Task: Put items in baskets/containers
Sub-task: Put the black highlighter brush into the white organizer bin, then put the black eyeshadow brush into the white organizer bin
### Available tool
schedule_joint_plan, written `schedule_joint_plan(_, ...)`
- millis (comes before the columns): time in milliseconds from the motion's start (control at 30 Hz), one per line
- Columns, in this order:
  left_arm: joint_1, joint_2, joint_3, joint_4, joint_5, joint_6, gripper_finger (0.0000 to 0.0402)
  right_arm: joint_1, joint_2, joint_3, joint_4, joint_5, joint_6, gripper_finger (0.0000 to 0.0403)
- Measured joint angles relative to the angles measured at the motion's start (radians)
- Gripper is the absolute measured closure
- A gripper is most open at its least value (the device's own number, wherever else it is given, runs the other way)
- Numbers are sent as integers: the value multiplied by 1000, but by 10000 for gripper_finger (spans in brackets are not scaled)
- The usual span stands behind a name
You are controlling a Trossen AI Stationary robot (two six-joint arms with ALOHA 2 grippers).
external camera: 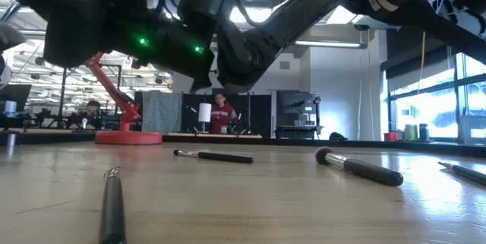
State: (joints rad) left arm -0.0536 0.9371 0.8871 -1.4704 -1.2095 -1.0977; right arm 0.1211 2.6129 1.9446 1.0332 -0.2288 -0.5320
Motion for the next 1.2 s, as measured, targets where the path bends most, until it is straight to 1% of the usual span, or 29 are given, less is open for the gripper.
schedule_joint_plan(133,0,0,0,0,-1,-1,258,5,0,0,4,43,5,375)
schedule_joint_plan(233,0,0,0,0,-2,-12,258,5,0,0,-24,49,41,350)
schedule_joint_plan(300,0,0,0,0,-2,-12,258,5,-5,0,-74,83,102,328)
schedule_joint_plan(400,0,0,0,0,-2,-8,258,4,-34,0,-228,131,184,294)
schedule_joint_plan(567,0,0,0,0,-3,-1,258,-8,-130,0,-541,131,296,253)
schedule_joint_plan(733,0,0,0,0,-3,3,258,-17,-260,0,-946,140,368,242)
schedule_joint_plan(867,0,0,0,0,-23,3,258,-24,-340,0,-1264,240,532,242)
schedule_joint_plan(967,4,0,3,0,-30,4,258,-34,-361,0,-1403,330,638,242)
schedule_joint_plan(1033,10,0,15,12,-30,15,258,-48,-356,0,-1449,371,697,242)
schedule_joint_plan(1200,12,0,25,63,-36,70,258,-86,-309,0,-1548,333,773,249)
